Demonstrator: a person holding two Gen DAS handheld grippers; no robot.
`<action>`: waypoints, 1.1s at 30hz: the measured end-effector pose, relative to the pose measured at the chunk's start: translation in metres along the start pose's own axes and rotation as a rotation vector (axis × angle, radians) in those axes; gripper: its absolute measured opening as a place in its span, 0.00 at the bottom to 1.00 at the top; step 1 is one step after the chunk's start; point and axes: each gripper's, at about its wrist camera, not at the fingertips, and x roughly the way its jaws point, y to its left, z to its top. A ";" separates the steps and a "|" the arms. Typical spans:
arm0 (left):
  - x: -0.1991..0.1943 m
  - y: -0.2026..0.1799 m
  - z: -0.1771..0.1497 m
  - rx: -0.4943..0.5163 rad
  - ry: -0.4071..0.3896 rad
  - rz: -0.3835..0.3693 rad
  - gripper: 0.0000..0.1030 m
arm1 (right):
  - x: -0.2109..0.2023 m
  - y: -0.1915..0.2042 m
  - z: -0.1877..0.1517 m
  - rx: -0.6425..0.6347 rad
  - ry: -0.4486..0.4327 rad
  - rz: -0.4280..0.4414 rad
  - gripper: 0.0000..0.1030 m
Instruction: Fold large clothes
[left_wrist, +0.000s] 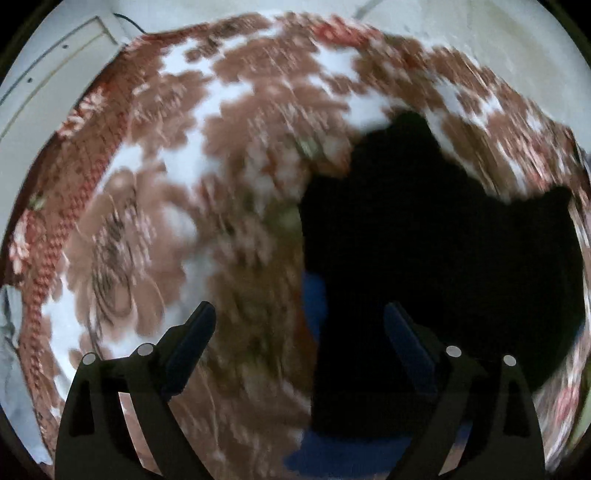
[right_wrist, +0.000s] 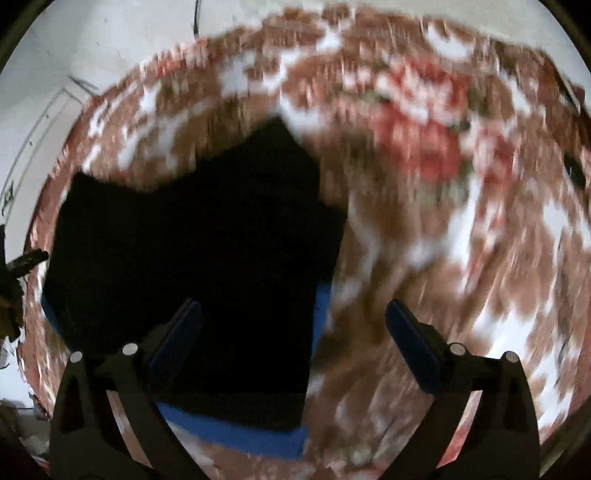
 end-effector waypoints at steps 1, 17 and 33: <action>0.000 -0.002 -0.009 0.019 0.011 -0.010 0.88 | 0.007 0.002 -0.014 0.006 0.019 -0.002 0.95; -0.040 -0.025 -0.100 0.147 -0.004 -0.059 0.04 | -0.001 0.010 -0.083 -0.050 0.180 0.095 0.11; -0.075 -0.050 -0.076 0.254 -0.205 0.121 0.76 | -0.075 0.038 -0.054 -0.047 -0.168 -0.093 0.92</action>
